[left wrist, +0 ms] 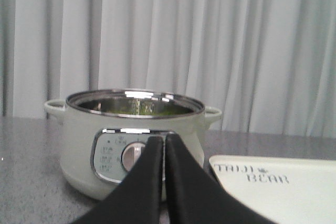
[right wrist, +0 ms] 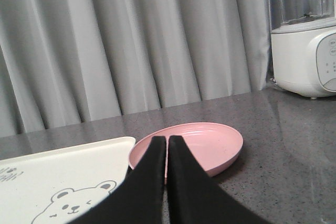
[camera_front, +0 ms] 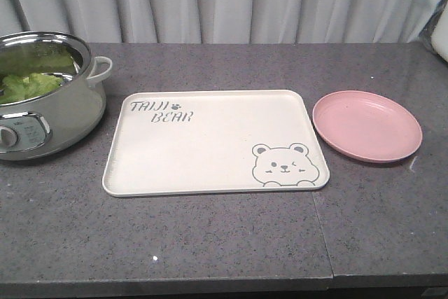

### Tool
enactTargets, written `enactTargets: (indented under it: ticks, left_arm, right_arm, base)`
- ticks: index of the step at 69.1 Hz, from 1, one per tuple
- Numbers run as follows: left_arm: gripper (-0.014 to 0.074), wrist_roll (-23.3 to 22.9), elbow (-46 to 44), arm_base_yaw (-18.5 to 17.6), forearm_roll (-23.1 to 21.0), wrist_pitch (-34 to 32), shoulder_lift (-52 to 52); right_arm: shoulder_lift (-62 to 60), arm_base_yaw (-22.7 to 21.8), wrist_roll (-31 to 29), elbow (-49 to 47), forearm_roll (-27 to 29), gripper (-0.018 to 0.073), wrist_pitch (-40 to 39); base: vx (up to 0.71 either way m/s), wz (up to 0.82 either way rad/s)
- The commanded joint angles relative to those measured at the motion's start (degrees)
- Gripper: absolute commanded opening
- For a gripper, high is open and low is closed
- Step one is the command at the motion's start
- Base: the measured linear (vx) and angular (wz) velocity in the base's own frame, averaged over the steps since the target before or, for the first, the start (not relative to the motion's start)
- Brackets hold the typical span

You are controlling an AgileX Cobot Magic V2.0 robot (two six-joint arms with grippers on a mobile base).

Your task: Transfer vegetables to tray and serve

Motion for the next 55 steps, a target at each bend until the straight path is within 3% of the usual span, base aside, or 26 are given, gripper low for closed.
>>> enactTargets:
  ticks: [1,14,20,29,35,40,55]
  left_arm:
    - [-0.0006,-0.50,1.12,0.17,-0.25,-7.60,-0.79]
    - [-0.0006,-0.50,1.12,0.17,-0.25,-12.11,-0.79]
    - [-0.0006,-0.50,1.12,0.17,-0.25,-18.17,-0.79]
    - [-0.0006,-6.02,0.68,0.17,-0.25,-22.63,-0.79]
    - [-0.0006,-12.37,-1.84,0.05,-0.20,-20.30,-0.79]
    - [-0.0006,-14.95,-5.30,-0.01,-0.15,-16.96,-0.74]
    - [0.0001,-14.90,-18.40,-0.01,0.24,-1.30,-0.74]
  right_arm:
    - [-0.42,-0.07,0.00,0.92,1.90,-0.0003,-4.75]
    - [-0.40,-0.07,0.00,0.92,5.61,-0.0003,-4.52]
    - [-0.30,-0.07,-0.05,0.92,9.24,-0.0003,-4.41]
    - [-0.30,-0.07,-0.05,-1.90,10.34,-0.0003,-2.74]
    - [1.55,-0.07,-0.71,-8.42,9.70,-0.0003,2.25]
    - [5.37,-0.07,-1.01,-15.26,8.74,-0.0003,8.00]
    - [21.46,-0.07,-10.56,-33.49,9.64,0.0030,11.38]
  base:
    - [0.00,0.00]
    - [0.00,0.00]
    - [0.00,0.00]
    - [0.00,0.00]
    - [0.00,0.00]
    - [0.00,0.00]
    - [0.00,0.00]
